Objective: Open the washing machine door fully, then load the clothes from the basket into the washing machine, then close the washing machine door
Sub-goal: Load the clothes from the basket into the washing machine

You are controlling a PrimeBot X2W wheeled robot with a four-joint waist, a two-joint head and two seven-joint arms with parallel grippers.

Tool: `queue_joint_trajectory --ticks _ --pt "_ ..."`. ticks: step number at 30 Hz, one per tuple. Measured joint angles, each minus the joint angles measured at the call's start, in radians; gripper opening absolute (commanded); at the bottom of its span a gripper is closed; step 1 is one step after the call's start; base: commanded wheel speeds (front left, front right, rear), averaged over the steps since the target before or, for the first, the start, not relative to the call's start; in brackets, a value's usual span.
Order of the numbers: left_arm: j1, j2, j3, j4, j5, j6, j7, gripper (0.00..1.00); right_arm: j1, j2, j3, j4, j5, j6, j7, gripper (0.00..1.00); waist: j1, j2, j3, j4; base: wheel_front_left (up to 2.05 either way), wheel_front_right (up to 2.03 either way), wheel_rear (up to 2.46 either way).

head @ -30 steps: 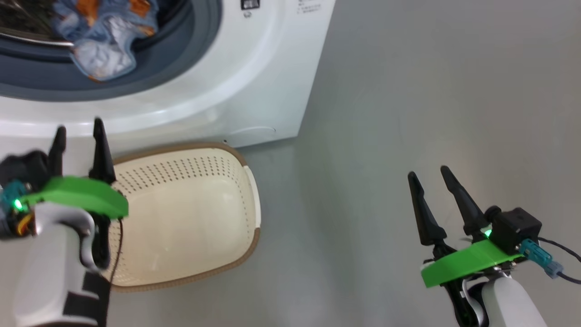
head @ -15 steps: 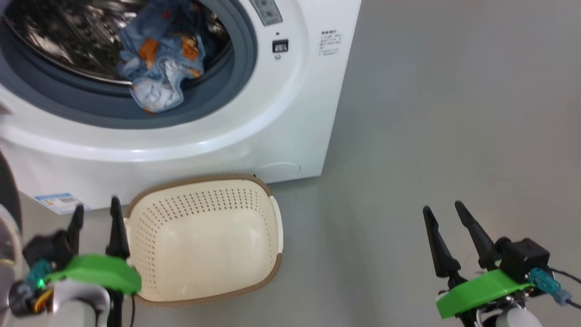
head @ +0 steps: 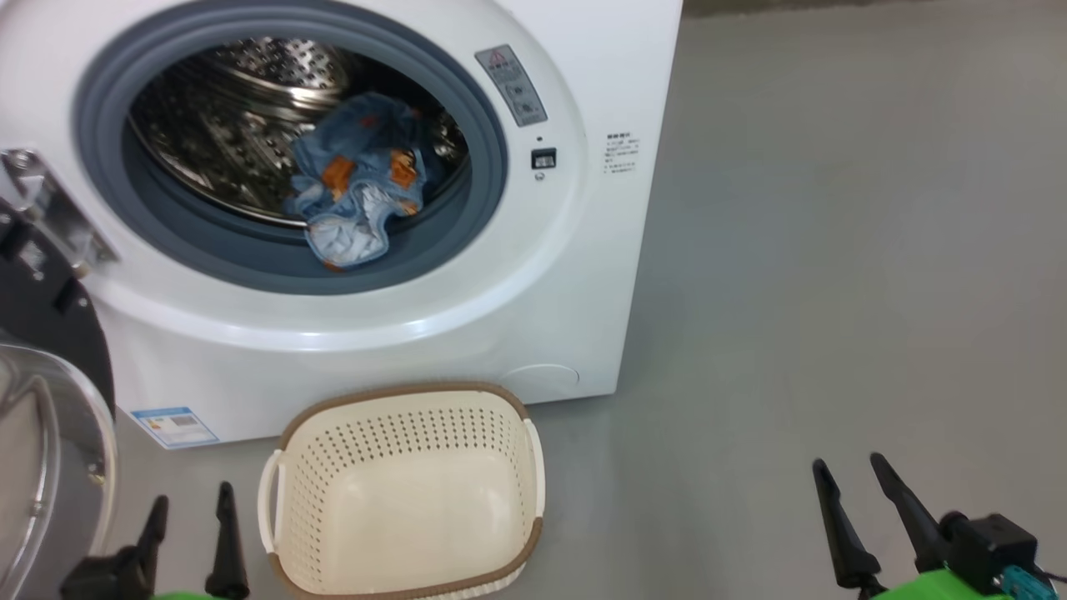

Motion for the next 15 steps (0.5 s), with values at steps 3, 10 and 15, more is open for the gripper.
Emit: queue_joint_trajectory --ticks 3,10,15 --pt "0.046 0.002 -0.017 -0.044 -0.002 0.0 0.0 1.0 0.034 -0.002 -0.026 -0.006 0.003 0.0 0.0 1.0 0.0 0.0 -0.024 0.014 0.0 0.0 0.0" --pt "0.075 0.004 -0.018 -0.066 -0.02 0.0 0.0 1.0 0.05 0.001 -0.039 -0.014 0.003 0.0 0.0 1.0 0.0 0.0 -0.036 0.026 0.0 0.0 0.0" --pt "0.075 0.004 -0.024 -0.069 -0.02 0.0 0.0 1.0 0.05 0.001 -0.042 -0.014 0.003 0.0 0.0 1.0 0.0 0.0 -0.037 0.028 0.0 0.0 0.0"
